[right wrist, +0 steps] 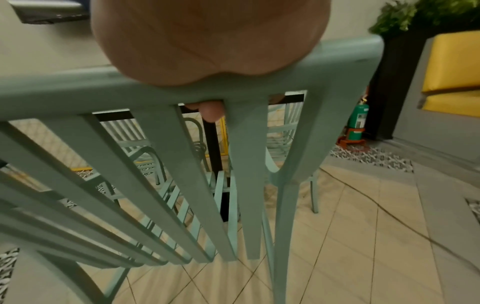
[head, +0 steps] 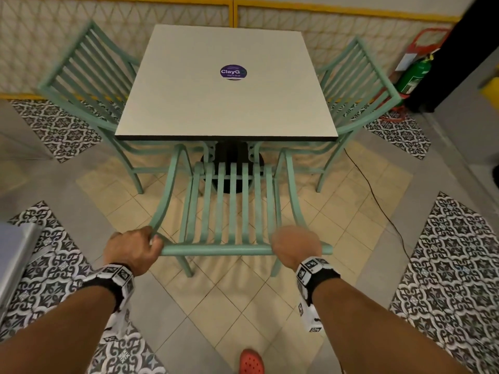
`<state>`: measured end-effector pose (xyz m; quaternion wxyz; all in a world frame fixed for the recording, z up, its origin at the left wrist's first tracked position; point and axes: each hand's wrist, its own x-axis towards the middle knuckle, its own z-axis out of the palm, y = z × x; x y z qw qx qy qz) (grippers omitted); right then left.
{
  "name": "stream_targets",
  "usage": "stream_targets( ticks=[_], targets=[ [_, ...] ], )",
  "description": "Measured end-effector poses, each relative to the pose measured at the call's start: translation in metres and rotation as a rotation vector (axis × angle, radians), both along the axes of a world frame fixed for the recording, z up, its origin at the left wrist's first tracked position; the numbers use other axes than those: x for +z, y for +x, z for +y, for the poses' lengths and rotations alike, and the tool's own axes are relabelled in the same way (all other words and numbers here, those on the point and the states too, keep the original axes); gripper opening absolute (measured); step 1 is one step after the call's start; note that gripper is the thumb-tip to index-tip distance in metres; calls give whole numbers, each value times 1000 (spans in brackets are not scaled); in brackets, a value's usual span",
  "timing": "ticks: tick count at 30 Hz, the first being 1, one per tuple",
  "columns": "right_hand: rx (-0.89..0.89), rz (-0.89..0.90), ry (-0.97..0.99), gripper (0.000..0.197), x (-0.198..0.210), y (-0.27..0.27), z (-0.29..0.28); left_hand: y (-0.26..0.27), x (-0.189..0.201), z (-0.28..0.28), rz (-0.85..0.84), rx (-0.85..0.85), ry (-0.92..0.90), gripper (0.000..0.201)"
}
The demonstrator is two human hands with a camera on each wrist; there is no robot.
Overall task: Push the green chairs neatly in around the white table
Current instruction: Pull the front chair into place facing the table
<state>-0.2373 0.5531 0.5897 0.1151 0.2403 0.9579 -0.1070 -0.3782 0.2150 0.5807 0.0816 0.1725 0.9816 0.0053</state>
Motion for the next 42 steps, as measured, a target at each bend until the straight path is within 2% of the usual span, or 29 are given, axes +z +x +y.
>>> stream_targets(
  ticks=[3,5,10,17,30,36,39,42],
  targets=[
    [76,43,20,41,3,0,-4,11,-1,26,50,-80,59,36],
    [154,86,-13,44,4,-8,-19,24,-1,57,3,-129,92,39],
    [271,118,-36,53,-2,-25,-65,44,7,102,-48,-80,92,39],
    [226,83,-2,47,0,-32,-58,43,15,108,-67,-80,82,28],
    [202,60,-8,44,3,-32,-64,43,14,105,-69,-58,90,28],
    [134,39,-107,43,8,-25,-61,45,16,98,-124,-72,151,34],
    [70,104,-179,32,20,-9,-46,43,31,87,-207,-85,259,30],
    [41,225,-227,10,31,58,-24,77,52,48,-217,-142,344,17]
  ],
)
